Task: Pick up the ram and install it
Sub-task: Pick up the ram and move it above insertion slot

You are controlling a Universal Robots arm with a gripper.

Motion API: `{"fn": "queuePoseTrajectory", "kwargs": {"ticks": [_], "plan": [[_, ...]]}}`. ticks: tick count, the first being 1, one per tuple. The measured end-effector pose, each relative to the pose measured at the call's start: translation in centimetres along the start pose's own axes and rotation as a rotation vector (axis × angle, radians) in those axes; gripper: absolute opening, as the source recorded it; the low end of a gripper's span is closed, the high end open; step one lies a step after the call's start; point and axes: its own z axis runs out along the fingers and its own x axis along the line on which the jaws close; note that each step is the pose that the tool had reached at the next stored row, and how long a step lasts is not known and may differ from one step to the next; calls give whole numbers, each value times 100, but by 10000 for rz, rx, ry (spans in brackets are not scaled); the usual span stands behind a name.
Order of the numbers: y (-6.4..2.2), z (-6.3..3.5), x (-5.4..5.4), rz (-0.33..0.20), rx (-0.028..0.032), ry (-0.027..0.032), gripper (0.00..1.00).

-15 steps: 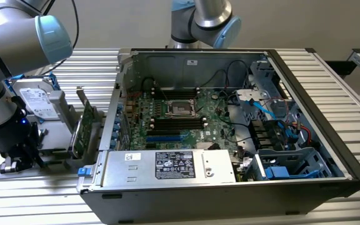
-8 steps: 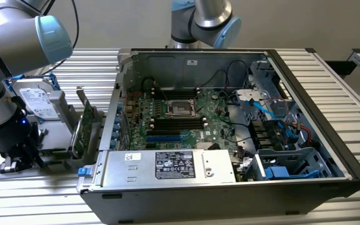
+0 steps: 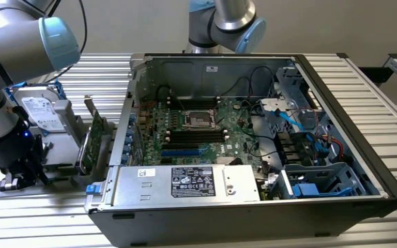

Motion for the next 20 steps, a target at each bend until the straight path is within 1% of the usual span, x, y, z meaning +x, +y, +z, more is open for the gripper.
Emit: {"fn": "queuePoseTrajectory", "kwargs": {"ticks": [4, 12, 15, 20], "plan": [[-1, -5, 0, 0, 6, -3, 14], [2, -51, 1, 0, -1, 0, 14], [3, -97, 1, 0, 0, 0, 14], [7, -207, 2, 0, -1, 1, 14]]}}
